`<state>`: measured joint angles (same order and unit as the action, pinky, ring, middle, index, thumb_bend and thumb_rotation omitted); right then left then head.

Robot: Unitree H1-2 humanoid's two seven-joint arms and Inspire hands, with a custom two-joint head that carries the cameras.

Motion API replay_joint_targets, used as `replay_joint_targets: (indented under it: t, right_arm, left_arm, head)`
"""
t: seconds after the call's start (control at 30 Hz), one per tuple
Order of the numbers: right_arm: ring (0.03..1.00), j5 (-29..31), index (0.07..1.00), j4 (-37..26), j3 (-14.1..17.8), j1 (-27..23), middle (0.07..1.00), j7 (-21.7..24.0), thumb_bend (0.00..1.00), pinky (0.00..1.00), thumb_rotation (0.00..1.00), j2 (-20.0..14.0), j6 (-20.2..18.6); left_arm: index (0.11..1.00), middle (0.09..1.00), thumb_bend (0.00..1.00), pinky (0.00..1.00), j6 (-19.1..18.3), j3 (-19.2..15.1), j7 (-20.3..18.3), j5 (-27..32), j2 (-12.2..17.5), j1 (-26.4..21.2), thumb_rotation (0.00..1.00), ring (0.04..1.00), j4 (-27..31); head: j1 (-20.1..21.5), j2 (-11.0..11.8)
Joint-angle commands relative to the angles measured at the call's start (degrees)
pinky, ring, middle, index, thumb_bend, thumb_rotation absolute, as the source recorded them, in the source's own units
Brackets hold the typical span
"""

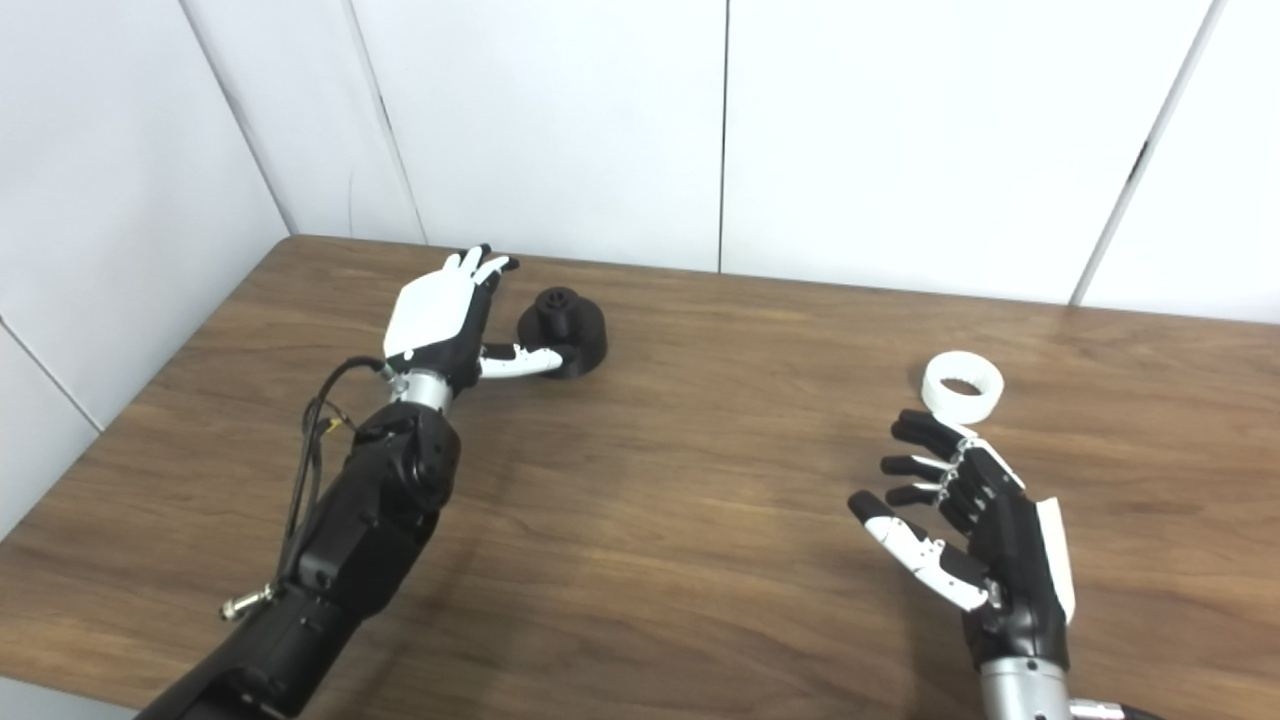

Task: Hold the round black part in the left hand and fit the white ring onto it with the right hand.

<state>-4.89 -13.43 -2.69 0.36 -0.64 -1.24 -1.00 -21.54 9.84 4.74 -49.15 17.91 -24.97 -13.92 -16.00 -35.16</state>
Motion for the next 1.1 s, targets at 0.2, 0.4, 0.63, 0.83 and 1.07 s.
replay_joint_targets:
  t: [0.2, 0.4, 0.63, 0.83, 1.07]
  right_arm:
    - [0.643, -0.2, 0.720, -2.3, 0.2, -1.4, 0.742, -0.1, 0.71, 0.52, 0.19, 0.2, 0.7]
    - [0.638, -1.0, 0.721, -2.9, 0.2, -1.5, 0.744, -0.3, 0.70, 0.51, 0.19, 0.2, 0.4]
    - [0.630, -1.1, 0.717, -3.4, 0.4, -1.5, 0.743, -0.2, 0.70, 0.51, 0.18, 0.2, 0.0]
    - [0.624, -1.3, 0.708, -3.6, 0.4, -1.5, 0.732, -0.4, 0.71, 0.50, 0.19, 0.3, 0.0]
    - [0.617, -1.6, 0.710, -4.0, 0.4, -1.3, 0.729, -0.6, 0.71, 0.50, 0.18, 0.4, -0.4]
  left_arm:
    - [0.852, 1.000, 1.00, 0.93, -0.7, 1.3, 1.0, -0.2, 1.7, -5.5, 0.59, 1.000, -4.9]
    - [0.838, 1.000, 1.00, 0.92, 0.1, 1.7, 1.8, 1.0, 1.6, -6.6, 0.57, 1.000, -8.6]
    - [0.837, 1.000, 1.00, 0.93, 1.3, 2.7, 2.5, 2.0, 1.6, -7.7, 0.59, 1.000, -11.7]
    - [0.839, 1.000, 1.00, 0.94, 1.4, 3.4, 3.2, 2.9, 1.3, -8.7, 0.58, 1.000, -14.1]
    - [0.834, 1.000, 1.00, 0.94, 1.8, 4.4, 3.8, 4.0, 0.8, -9.5, 0.57, 1.000, -15.8]
  head:
    - [0.4, -0.2]
    - [0.7, -0.5]
    - [1.0, -0.6]
    - [1.2, -0.8]
    - [1.3, -0.9]
